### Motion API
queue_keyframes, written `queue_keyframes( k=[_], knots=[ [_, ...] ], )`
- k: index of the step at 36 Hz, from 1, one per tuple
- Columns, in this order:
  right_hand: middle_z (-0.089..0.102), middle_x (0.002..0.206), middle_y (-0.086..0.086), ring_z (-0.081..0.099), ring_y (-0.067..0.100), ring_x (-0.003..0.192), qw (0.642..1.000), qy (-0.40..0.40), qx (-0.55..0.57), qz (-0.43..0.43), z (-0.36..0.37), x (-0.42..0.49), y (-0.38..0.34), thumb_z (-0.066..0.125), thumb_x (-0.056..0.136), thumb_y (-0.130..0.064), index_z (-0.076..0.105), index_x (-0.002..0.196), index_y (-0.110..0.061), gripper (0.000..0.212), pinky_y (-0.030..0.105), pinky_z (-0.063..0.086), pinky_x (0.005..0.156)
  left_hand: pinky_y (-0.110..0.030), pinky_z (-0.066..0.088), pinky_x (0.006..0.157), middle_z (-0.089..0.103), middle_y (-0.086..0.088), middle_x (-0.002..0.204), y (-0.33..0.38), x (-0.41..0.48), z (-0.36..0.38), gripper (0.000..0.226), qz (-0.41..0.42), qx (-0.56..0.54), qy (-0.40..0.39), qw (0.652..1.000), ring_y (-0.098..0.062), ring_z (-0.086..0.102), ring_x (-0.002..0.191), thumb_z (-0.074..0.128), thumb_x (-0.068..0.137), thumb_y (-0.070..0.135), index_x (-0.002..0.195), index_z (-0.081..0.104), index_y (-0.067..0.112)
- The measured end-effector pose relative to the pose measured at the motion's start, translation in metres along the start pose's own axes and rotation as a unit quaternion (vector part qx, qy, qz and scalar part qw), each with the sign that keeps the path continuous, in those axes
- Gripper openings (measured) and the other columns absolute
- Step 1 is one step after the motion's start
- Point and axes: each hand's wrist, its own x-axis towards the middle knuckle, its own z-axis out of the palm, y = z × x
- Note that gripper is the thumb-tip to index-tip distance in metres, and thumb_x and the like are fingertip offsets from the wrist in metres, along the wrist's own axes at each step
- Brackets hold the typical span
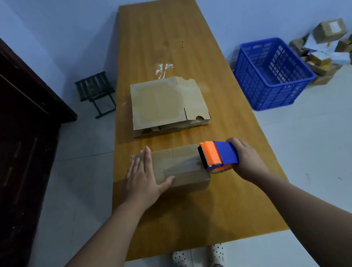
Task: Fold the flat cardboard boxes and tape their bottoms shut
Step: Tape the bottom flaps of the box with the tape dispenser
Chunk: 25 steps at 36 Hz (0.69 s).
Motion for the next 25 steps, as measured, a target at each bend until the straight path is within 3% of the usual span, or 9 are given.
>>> queue_keyframes(
  k=[8, 12, 15, 19, 21, 23, 25],
  knots=[
    [0.051, 0.104, -0.007, 0.049, 0.005, 0.089, 1.000, 0.002, 0.019, 0.004, 0.012, 0.002, 0.011, 0.070, 0.086, -0.014, 0.048, 0.120, -0.020, 0.041, 0.011, 0.033, 0.068, -0.029, -0.011, 0.110, -0.016, -0.006, 0.159, -0.002, 0.000, 0.000, 0.107, 0.000, 0.012, -0.018, 1.000, -0.019, -0.010, 0.147, 0.029, 0.080, 0.077, 0.146, -0.027, 0.015],
    [0.052, 0.101, -0.006, 0.048, 0.002, 0.082, 1.000, 0.006, 0.029, 0.007, 0.018, 0.001, 0.015, 0.069, 0.086, -0.014, 0.048, 0.119, -0.018, 0.039, 0.011, 0.033, 0.066, -0.030, -0.012, 0.110, -0.017, -0.004, 0.159, -0.004, 0.004, 0.003, 0.115, -0.002, 0.003, -0.012, 1.000, -0.019, -0.011, 0.147, -0.005, 0.063, 0.092, 0.146, -0.027, 0.016],
    [0.052, 0.097, -0.008, 0.048, -0.001, 0.079, 0.999, 0.006, 0.041, 0.017, 0.020, 0.002, 0.018, 0.069, 0.087, -0.016, 0.047, 0.119, -0.018, 0.038, 0.012, 0.033, 0.065, -0.031, -0.013, 0.112, -0.015, -0.004, 0.160, 0.000, 0.006, 0.005, 0.117, -0.018, -0.009, -0.015, 1.000, -0.019, -0.013, 0.147, -0.024, 0.053, 0.089, 0.147, -0.025, 0.019],
    [0.054, 0.091, -0.010, 0.051, -0.001, 0.077, 0.999, 0.007, 0.043, 0.002, 0.019, 0.005, 0.020, 0.069, 0.088, -0.020, 0.046, 0.117, -0.019, 0.037, 0.013, 0.034, 0.063, -0.046, -0.009, 0.117, -0.001, -0.007, 0.159, 0.030, 0.017, 0.009, 0.081, -0.087, -0.014, 0.002, 0.996, -0.027, -0.011, 0.147, 0.007, 0.087, 0.069, 0.152, 0.003, 0.022],
    [0.053, 0.089, -0.013, 0.052, -0.002, 0.077, 0.999, 0.005, 0.043, -0.007, 0.018, 0.007, 0.021, 0.070, 0.087, -0.021, 0.045, 0.116, -0.022, 0.038, 0.012, 0.034, 0.064, -0.054, -0.006, 0.117, 0.010, -0.010, 0.157, 0.045, 0.023, 0.009, 0.066, -0.122, -0.018, 0.017, 0.992, -0.031, -0.006, 0.146, 0.015, 0.093, 0.063, 0.148, 0.019, 0.025],
    [0.053, 0.088, -0.014, 0.054, 0.000, 0.078, 0.999, -0.001, 0.047, -0.011, 0.018, 0.009, 0.022, 0.072, 0.086, -0.024, 0.044, 0.115, -0.024, 0.040, 0.012, 0.036, 0.065, -0.056, -0.008, 0.116, 0.010, -0.007, 0.158, 0.051, 0.028, 0.010, 0.060, -0.111, 0.002, 0.021, 0.994, -0.029, -0.006, 0.147, 0.015, 0.096, 0.057, 0.145, 0.023, 0.023],
    [0.054, 0.087, -0.015, 0.057, 0.001, 0.079, 0.998, -0.004, 0.054, -0.016, 0.019, 0.009, 0.026, 0.073, 0.085, -0.027, 0.044, 0.115, -0.024, 0.042, 0.013, 0.038, 0.065, -0.052, -0.011, 0.115, 0.001, -0.003, 0.161, 0.050, 0.033, 0.010, 0.057, -0.043, 0.031, 0.013, 0.998, -0.025, -0.011, 0.147, 0.012, 0.099, 0.050, 0.148, 0.019, 0.021]
  ],
)
